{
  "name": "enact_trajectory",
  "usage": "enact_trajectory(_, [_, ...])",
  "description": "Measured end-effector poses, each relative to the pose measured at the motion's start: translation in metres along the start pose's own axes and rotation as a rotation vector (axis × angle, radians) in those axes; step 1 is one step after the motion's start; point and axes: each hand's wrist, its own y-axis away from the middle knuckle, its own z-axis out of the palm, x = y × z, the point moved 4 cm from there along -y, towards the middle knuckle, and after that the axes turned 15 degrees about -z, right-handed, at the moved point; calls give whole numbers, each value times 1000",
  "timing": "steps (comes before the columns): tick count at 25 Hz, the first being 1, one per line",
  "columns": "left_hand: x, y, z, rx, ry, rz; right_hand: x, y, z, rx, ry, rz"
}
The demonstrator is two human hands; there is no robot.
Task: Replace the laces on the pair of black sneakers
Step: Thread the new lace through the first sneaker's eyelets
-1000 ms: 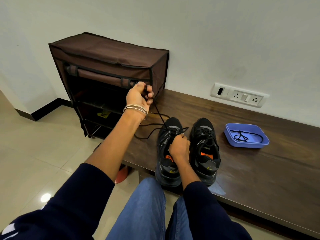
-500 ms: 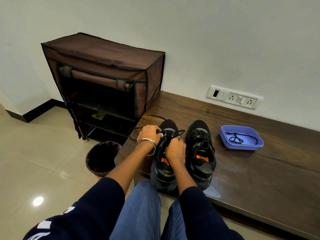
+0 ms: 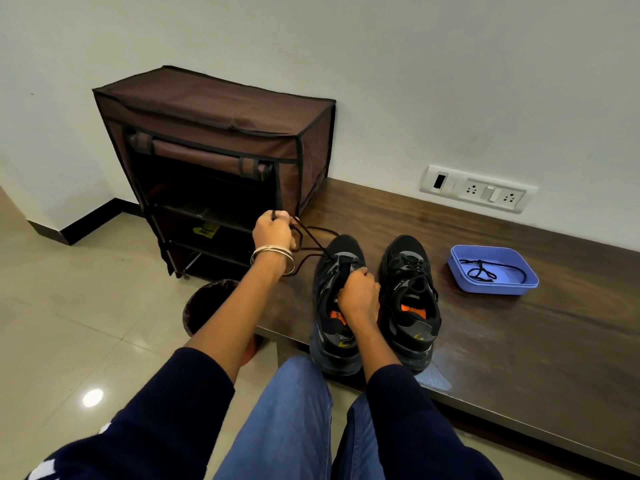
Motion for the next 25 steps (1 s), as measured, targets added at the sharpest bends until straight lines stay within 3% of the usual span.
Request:
enact_trajectory(5, [-29,3,-26,-129,126,-143,-1,0,-1,2,4,8])
enact_trajectory(7, [-46,-3,-36,-76,-139,-167,-2,0,-1,2,0,-1])
enact_trajectory(11, [-74,-19,-44,163,-968,-91,-2,1,-2,4,-10,-6])
enact_trajectory(16, [-70,-19,-1,24,-871,164,-1,0,-1,7,-20,-4])
enact_trajectory(19, [-67,-21,23,7,-1072,176,-1,-1,-1,9,-7,-8])
enact_trajectory(21, [-68,-24,30,-33,-932,67,0,-2,2,10,-5,4])
enact_trajectory(23, [-65,-26,32,-92,-480,-121,1,-3,3,2,-17,9])
enact_trajectory(25, [-52,-26,32,-127,-183,-197,1,-3,2,15,-27,12])
